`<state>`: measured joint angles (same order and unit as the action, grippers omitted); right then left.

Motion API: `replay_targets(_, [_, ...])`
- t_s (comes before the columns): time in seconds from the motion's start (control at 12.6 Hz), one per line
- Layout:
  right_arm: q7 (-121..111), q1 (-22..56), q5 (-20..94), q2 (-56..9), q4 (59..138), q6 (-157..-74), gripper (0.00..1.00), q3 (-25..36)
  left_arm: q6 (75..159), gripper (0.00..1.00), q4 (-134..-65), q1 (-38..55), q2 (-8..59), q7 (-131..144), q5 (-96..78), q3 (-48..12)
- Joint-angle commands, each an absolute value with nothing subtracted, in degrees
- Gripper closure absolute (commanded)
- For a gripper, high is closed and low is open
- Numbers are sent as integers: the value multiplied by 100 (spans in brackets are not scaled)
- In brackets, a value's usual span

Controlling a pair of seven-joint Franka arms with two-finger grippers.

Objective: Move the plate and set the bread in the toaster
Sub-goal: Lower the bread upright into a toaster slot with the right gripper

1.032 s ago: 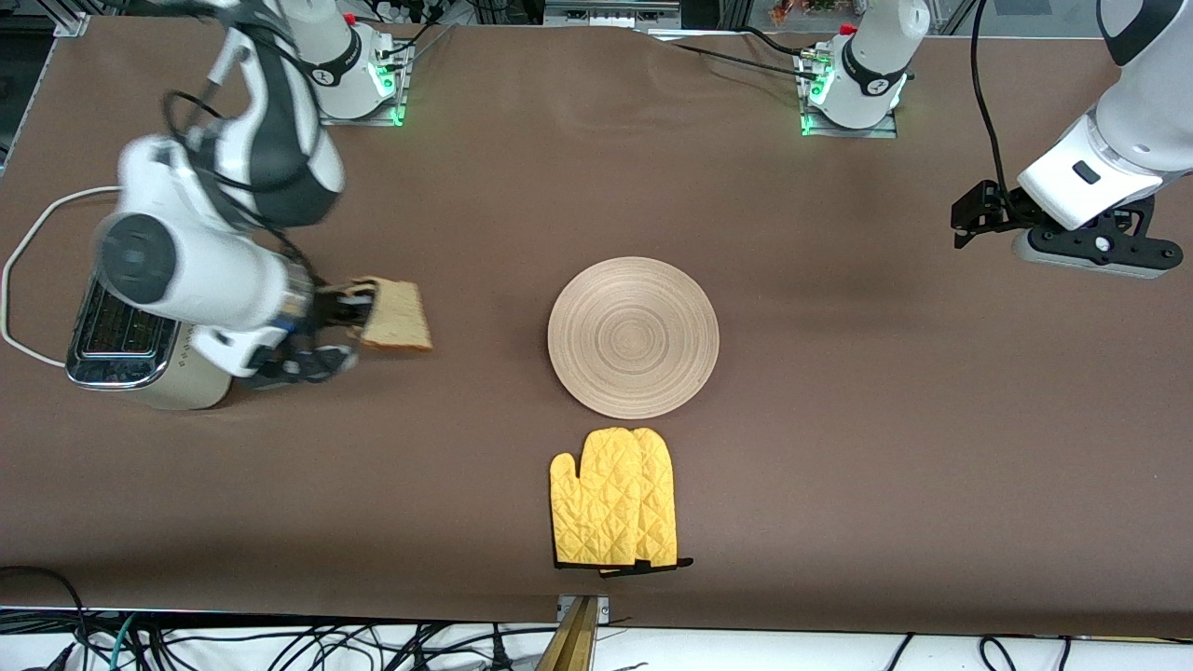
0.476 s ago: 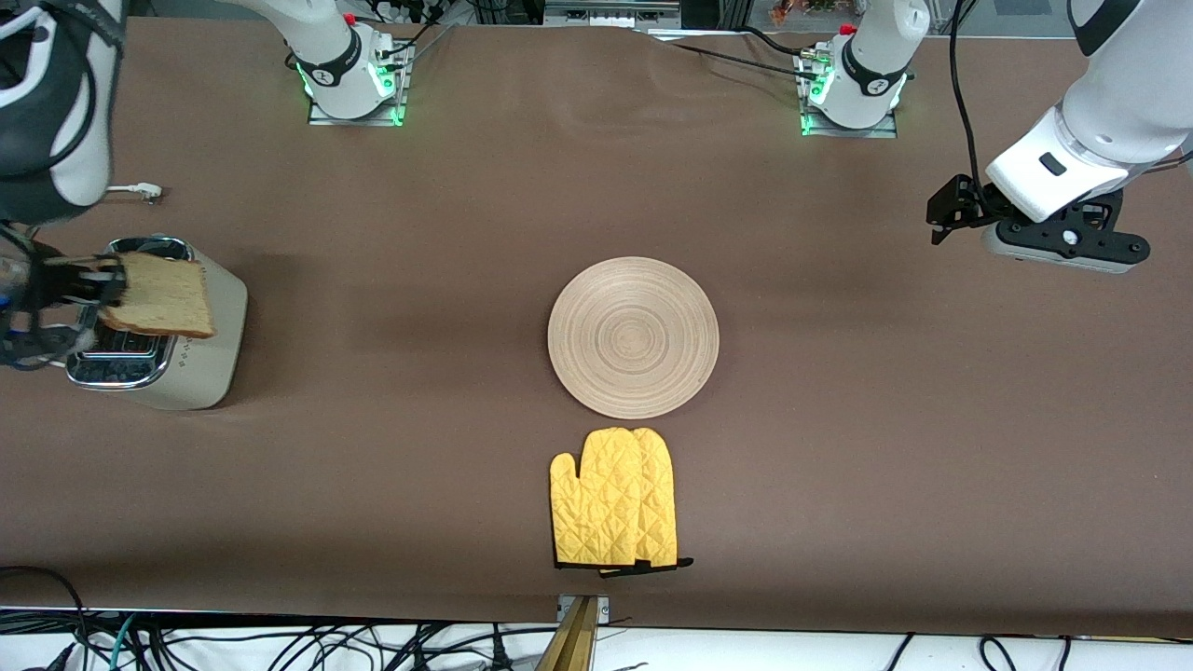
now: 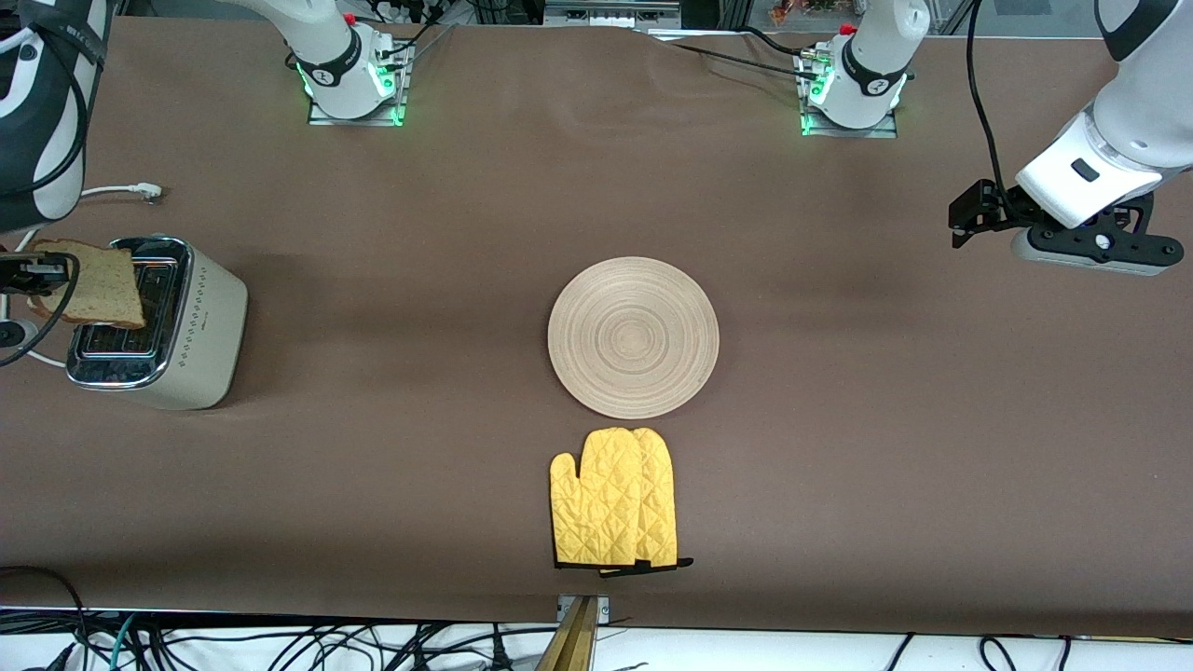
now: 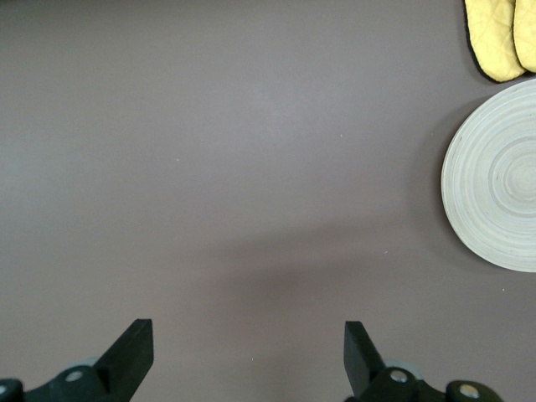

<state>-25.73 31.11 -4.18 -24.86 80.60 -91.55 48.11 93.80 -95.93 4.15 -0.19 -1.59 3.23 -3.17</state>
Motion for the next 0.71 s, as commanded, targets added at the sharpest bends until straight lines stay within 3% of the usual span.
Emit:
replay_targets(0.0, [-2461, 3041, -492, -2654, 8042, -9307, 100, 4843, 9220, 0, -9431, 440, 53, -202, -24, -255])
replay_targets(0.63, [-2233, 2997, -483, -2953, 8226, -9518, 100, 4834, 9167, 0, -9352, 360, 105, -176, 44, -308])
